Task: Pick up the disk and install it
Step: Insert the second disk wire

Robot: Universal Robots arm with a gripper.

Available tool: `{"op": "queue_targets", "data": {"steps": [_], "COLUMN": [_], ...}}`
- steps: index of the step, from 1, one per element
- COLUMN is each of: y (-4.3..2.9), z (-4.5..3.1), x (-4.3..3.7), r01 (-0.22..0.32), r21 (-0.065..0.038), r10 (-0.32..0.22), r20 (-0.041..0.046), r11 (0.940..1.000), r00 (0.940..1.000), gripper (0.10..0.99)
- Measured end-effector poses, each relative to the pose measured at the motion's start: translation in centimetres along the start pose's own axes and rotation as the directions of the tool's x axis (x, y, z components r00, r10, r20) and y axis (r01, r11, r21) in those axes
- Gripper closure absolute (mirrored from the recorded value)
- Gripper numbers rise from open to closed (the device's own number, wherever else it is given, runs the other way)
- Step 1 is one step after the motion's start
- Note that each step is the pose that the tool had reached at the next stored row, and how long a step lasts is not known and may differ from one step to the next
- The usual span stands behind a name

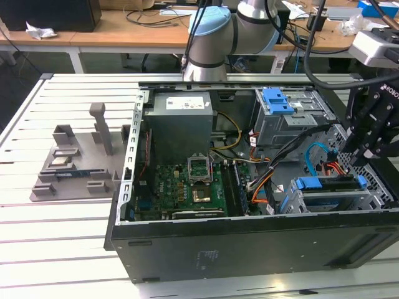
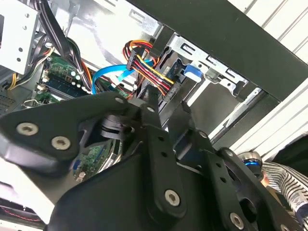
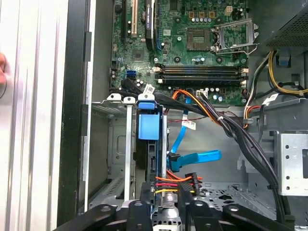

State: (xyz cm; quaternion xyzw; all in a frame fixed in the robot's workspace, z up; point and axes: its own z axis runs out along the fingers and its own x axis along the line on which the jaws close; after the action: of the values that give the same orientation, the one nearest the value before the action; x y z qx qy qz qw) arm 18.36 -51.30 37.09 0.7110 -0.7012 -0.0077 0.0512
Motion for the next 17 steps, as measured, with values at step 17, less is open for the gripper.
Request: {"op": "queue_targets", "data": {"steps": [17], "y": [2.80], "z": [0.35], "x": [-1.03], "r01": [0.013], "r21": [0.010], "r10": [-0.013], "r20": [-0.0014], "r11": [0.9999], "r00": [0.9999], "gripper": [0.725]}}
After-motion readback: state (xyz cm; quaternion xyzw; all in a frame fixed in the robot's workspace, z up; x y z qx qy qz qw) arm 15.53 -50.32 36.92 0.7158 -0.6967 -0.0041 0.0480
